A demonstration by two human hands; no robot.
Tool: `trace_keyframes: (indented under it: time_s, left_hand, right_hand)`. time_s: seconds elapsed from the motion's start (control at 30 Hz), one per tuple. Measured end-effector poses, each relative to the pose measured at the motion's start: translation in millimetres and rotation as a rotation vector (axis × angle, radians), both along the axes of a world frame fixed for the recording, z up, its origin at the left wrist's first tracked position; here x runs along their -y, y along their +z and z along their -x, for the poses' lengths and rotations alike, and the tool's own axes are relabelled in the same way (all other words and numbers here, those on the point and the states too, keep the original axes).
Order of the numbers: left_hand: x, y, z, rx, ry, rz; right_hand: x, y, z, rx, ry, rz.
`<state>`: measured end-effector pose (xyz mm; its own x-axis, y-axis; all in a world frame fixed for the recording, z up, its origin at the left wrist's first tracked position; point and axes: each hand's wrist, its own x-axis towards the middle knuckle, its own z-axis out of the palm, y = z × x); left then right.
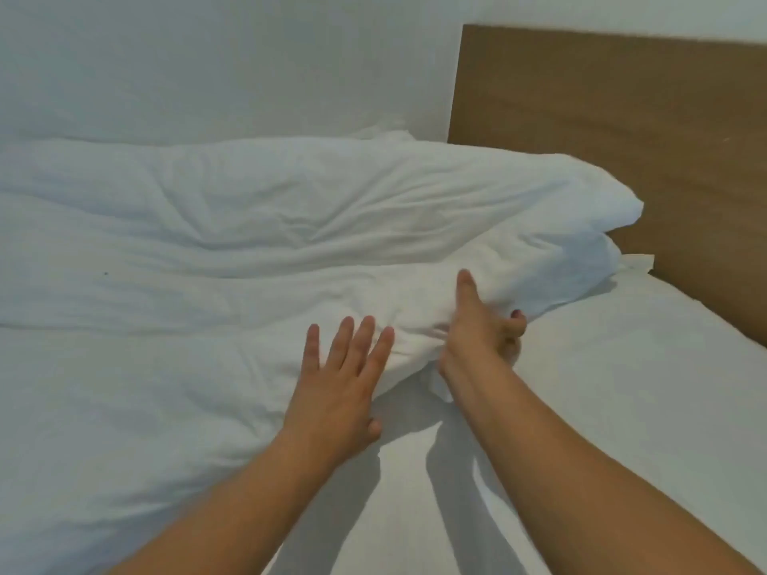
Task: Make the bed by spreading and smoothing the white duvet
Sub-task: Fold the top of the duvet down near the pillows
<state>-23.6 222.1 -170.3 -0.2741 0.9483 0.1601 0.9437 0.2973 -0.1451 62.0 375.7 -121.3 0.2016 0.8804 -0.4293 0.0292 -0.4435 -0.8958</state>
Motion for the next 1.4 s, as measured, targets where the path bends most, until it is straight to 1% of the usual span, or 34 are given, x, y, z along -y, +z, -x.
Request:
trace_keyframes:
  time_s: [0.07,0.13,0.17,0.2,0.27,0.33,0.37,0.43,0.47,0.53,0.57,0.63,0.67,0.77,0.9,1.0,1.1,1.17,1.2,1.23,1.3,1.4]
  left_hand:
    - [66.0,-25.8,14.7,-0.078,0.017,-0.031]
    - [127.9,-46.5,34.7,-0.09,0.163,0.047]
    - [155.1,-52.7,44.5,-0.079,0.26,0.092]
    - [178.8,-58.6,54.2,-0.068,0.352,0.124]
    - [216.0,-65.3,69.5,-0.083,0.489,0.156]
    - [241.3,-69.9,84.7,-0.105,0.536,0.16]
    - [247.3,-67.3,91.9,-0.074,0.543,0.183]
    - [253.3,-59.8,108.4,-0.014,0.477,0.227]
    - [254.7,-57.8,116.6,-0.031,0.432,0.204]
    - [260.1,-45.2,131.9,-0.074,0.308,0.061]
    - [263.9,-29.3,135.4,-0.081,0.255,0.002]
    - [276.7,3.3,142.2,-0.119,0.232,-0.029]
    - [284.7,23.1,141.3,-0.144,0.244,-0.018]
    - [314.7,81.7,125.3,-0.186,0.28,0.127]
    - [365.2,119.2,98.8,-0.258,0.313,0.151]
    - [413.4,132.6,77.8,-0.279,0.271,0.158]
    - [483.5,136.1,60.6,-0.24,0.243,0.234]
    - [534.5,134.7,49.4,-0.178,0.243,0.264]
    - [557.8,133.6,43.2,-0.17,0.26,0.309]
    - [575.8,131.1,36.7,-0.164,0.284,0.392]
    - [593.6,120.2,22.7,-0.13,0.397,0.595]
    - [582.7,86.0,-14.9,-0.132,0.552,0.809]
  right_hand:
    - [58.1,-30.7,30.2,-0.195,0.107,0.171]
    - [105.6,-57.5,58.1,-0.333,0.25,0.317]
    - [124.7,-68.0,70.0,-0.388,0.325,0.353]
    - [137.3,-79.5,81.1,-0.427,0.375,0.359]
    - [150.5,-93.7,95.6,-0.442,0.388,0.308]
    - [147.9,-104.2,103.7,-0.406,0.367,0.256]
    - [149.8,-101.0,104.3,-0.421,0.384,0.263]
    - [147.1,-100.8,107.5,-0.5,0.422,0.275]
    - [146.3,-98.2,107.4,-0.513,0.408,0.268]
    - [149.5,-90.1,108.1,-0.486,0.342,0.258]
    - [154.6,-82.6,107.3,-0.452,0.312,0.255]
    - [165.7,-63.1,105.6,-0.429,0.287,0.248]
    - [174.4,-50.7,104.1,-0.437,0.289,0.231]
    - [207.3,-13.6,99.0,-0.427,0.267,0.183]
    - [245.0,15.8,79.1,-0.437,0.235,0.145]
    - [290.4,28.6,56.9,-0.46,0.236,0.166]
    - [377.6,42.3,19.0,-0.468,0.291,0.246]
    - [438.3,37.1,-9.2,-0.432,0.367,0.334]
    - [466.7,32.8,-22.3,-0.404,0.418,0.392]
    - [488.2,26.0,-32.8,-0.357,0.476,0.462]
    - [516.8,7.0,-50.5,-0.265,0.576,0.571]
    - [528.6,-23.1,-76.3,-0.271,0.637,0.62]
